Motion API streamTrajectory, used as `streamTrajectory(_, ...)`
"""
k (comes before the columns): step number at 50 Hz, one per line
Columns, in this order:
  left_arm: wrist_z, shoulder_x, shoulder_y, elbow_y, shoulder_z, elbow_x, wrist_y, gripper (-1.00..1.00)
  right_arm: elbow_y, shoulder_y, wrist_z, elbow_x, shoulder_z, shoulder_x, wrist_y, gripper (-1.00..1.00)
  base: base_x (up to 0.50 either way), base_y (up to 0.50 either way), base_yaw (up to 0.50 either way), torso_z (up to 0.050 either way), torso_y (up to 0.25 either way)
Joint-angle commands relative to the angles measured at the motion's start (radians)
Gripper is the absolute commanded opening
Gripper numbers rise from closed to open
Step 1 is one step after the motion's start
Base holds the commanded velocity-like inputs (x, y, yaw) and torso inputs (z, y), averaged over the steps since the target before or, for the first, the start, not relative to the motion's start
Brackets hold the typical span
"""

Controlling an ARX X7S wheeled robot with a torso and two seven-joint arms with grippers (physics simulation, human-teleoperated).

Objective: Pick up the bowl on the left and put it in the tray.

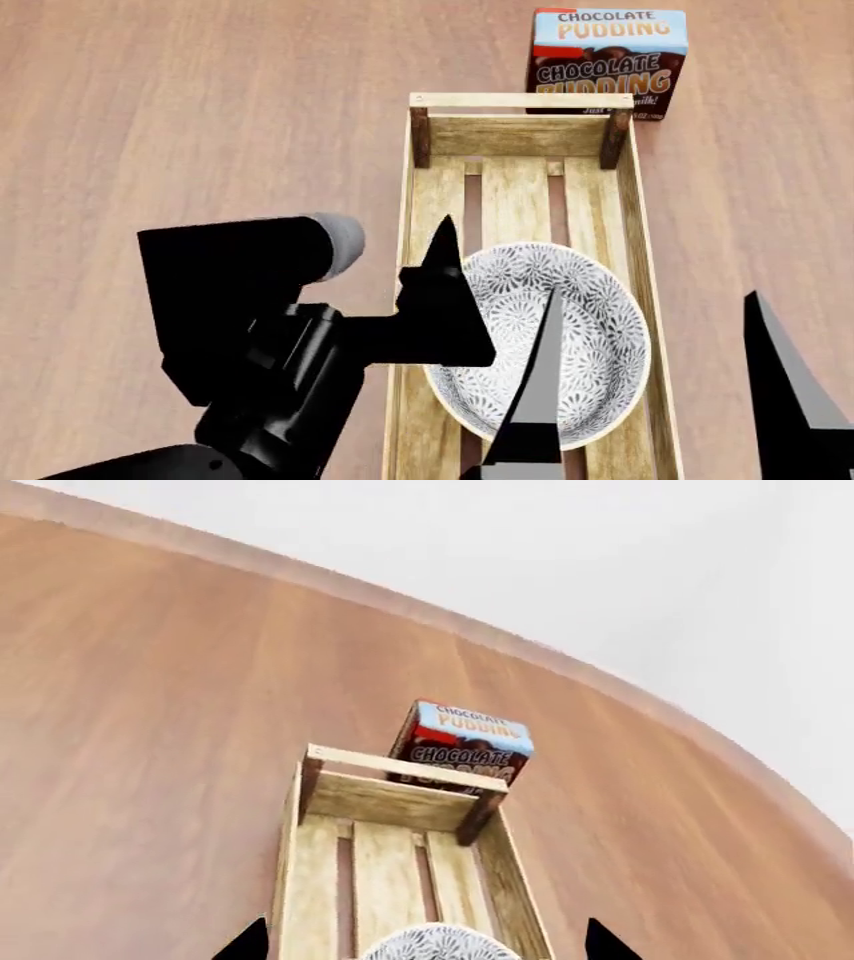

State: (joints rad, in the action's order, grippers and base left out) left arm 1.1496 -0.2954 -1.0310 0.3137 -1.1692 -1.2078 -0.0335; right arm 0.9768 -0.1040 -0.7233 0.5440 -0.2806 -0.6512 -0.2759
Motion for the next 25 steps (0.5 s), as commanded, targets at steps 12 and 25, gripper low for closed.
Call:
streamTrajectory(12,0.090,-0.134,-0.070,0.170,-0.046,0.145,-0.078,1.00,0.003,-0.005,0.014,-0.013,0.010,0.016,0.013,1.00,0.00,0.00,0.00,0.000,0.000)
streamTrajectory(25,0.126,-0.246,-0.014,0.284,-0.067,0.203,-0.075,1.00,-0.008,-0.009,0.015,-0.024,-0.008,0.019,0.020,1.00,0.00,0.00,0.00,0.000,0.000)
